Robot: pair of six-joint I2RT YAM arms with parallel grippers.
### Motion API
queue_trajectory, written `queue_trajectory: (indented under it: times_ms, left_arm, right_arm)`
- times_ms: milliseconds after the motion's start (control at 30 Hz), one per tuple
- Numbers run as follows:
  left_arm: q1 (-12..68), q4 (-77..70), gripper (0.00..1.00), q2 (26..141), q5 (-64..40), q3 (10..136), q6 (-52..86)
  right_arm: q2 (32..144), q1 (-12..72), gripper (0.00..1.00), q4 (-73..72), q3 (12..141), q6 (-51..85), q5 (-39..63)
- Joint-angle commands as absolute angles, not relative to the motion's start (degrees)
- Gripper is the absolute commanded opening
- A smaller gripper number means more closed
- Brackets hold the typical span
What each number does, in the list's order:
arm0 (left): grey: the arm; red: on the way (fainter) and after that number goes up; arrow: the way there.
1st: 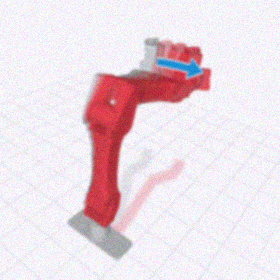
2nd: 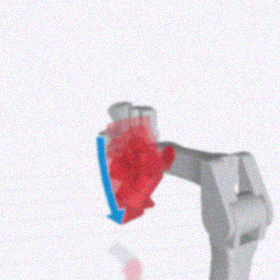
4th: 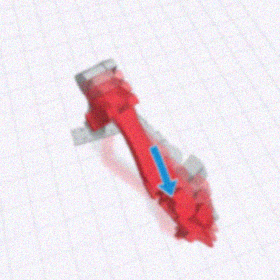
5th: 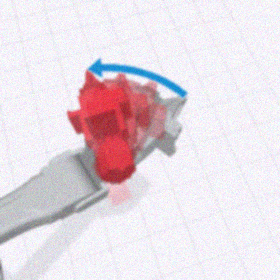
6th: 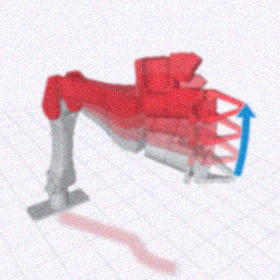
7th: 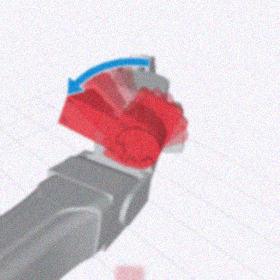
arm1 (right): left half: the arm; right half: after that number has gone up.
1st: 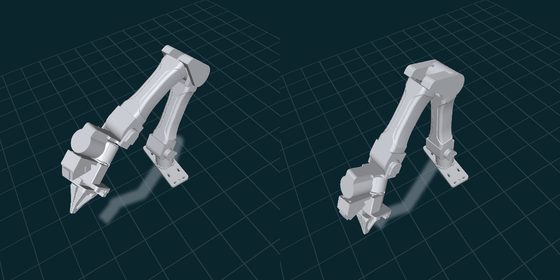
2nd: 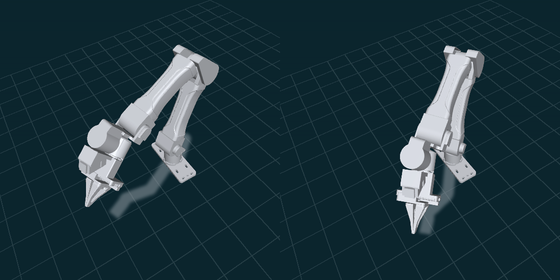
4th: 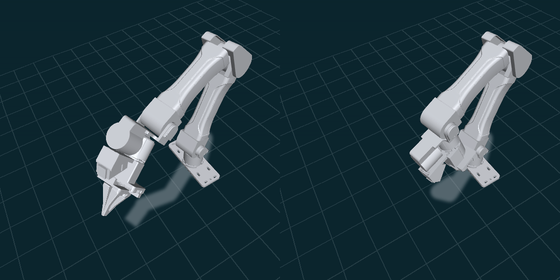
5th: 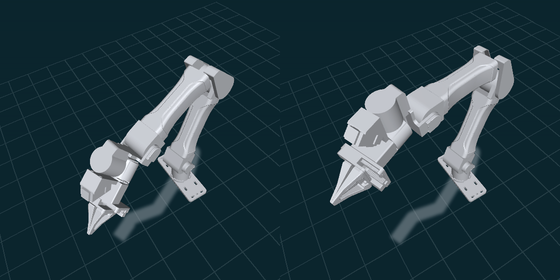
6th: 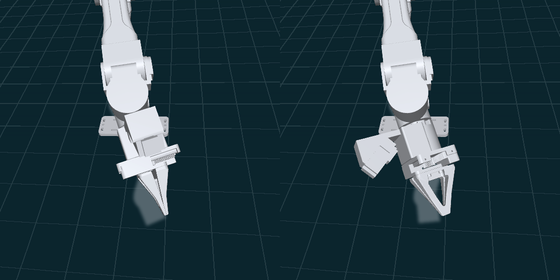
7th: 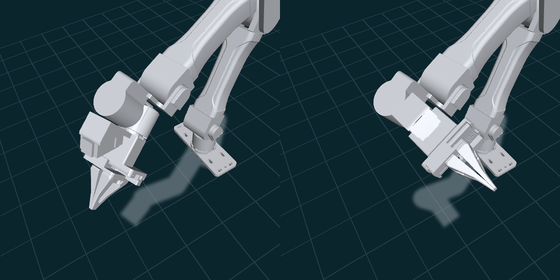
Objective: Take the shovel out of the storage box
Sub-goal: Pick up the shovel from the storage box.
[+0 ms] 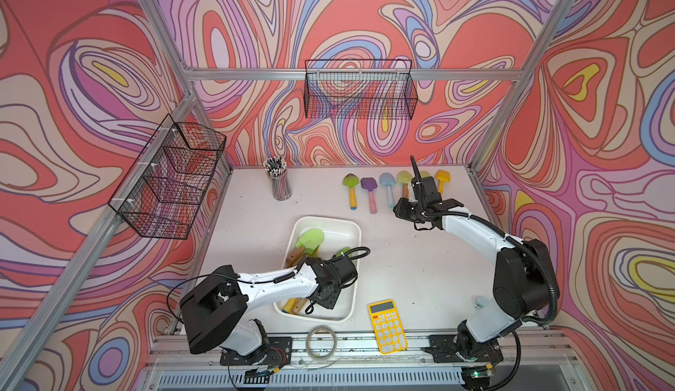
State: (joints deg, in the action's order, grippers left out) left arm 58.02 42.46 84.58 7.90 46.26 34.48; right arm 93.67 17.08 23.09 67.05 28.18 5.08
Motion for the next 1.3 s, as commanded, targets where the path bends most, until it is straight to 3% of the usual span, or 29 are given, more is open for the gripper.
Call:
queue_trajectory:
  times_ms: [0, 267, 467, 700, 967, 1267]
  left_arm:
    - [58.5, 44.3, 0.34, 84.9, 8.0, 47.9, 33.9]
    - [58.5, 46.6, 0.0, 84.3, 9.3, 50.5, 32.9]
    - [55.3, 50.5, 0.0, 81.3, 8.7, 54.5, 30.3]
    - [39.8, 45.6, 0.0, 71.6, -5.7, 54.2, 27.1]
    - [25.9, 28.5, 0.0, 67.9, -30.6, 53.3, 31.7]
    - [21.9, 6.3, 0.0, 67.9, -42.9, 48.9, 44.2]
  right_arm:
    - [91.5, 17.4, 0.43, 22.0, 66.1, 28.6, 5.4]
    - [90.1, 17.4, 0.43, 22.4, 65.8, 28.6, 5.2]
    - [88.2, 17.4, 0.43, 22.5, 65.5, 28.7, 6.7]
    - [86.1, 17.4, 0.43, 18.5, 64.1, 30.2, 16.3]
    - [87.9, 18.3, 0.44, 7.0, 62.2, 37.0, 31.9]
    - [90.6, 24.9, 0.5, -5.7, 62.5, 41.3, 41.2]
